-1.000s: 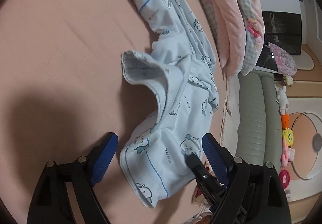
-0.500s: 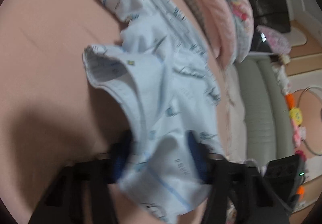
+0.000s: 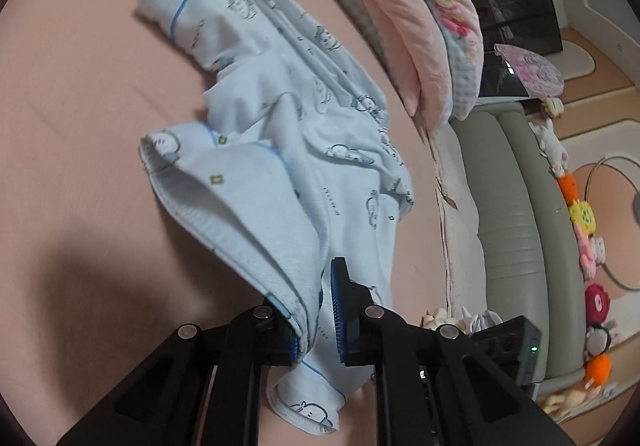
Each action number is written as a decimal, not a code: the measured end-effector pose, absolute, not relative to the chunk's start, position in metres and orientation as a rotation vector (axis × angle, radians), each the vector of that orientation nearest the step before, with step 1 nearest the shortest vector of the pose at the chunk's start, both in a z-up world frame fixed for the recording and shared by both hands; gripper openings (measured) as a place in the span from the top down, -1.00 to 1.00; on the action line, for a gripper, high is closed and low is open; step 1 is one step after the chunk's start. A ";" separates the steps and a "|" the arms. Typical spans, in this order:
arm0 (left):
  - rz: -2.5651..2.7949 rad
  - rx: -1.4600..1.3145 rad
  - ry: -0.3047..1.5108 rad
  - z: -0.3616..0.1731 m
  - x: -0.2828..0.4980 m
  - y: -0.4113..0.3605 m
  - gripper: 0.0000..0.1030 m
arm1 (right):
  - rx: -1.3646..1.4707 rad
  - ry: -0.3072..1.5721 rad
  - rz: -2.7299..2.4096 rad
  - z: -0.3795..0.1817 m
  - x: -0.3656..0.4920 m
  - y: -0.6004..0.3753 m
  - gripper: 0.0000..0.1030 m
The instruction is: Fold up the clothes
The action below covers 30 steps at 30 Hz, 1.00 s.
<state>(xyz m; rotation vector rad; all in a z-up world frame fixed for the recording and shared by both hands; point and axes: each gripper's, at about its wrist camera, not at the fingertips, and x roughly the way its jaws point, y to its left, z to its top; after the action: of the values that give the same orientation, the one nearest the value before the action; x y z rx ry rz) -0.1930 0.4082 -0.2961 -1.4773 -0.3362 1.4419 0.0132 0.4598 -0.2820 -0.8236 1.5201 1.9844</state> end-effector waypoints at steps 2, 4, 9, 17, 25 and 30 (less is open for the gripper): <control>1.444 -1.461 -0.322 -0.292 -0.192 0.410 0.79 | -0.825 1.535 1.996 -0.287 0.013 0.459 -0.38; 1.441 -1.456 -0.314 -0.291 -0.192 0.412 0.79 | -0.829 1.514 2.018 -0.286 0.010 0.457 -0.38; 1.435 -1.465 -0.317 -0.290 -0.194 0.410 0.79 | -0.885 1.413 2.062 -0.284 -0.006 0.456 -0.38; 1.460 -1.441 -0.273 -0.283 -0.196 0.411 0.79 | -0.896 1.392 2.069 -0.288 -0.028 0.456 0.06; 1.474 -1.427 -0.249 -0.279 -0.199 0.410 0.79 | -0.847 1.531 2.000 -0.304 -0.034 0.450 0.86; 1.486 -1.378 -0.236 -0.266 -0.207 0.409 0.79 | -0.864 1.542 2.047 -0.298 -0.045 0.443 0.85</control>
<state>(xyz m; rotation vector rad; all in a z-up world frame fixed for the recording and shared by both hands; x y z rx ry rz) -0.2070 0.4087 -0.2661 -1.3776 -0.2356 1.4857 -0.0447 0.4431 -0.2978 -0.8640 1.5422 2.0468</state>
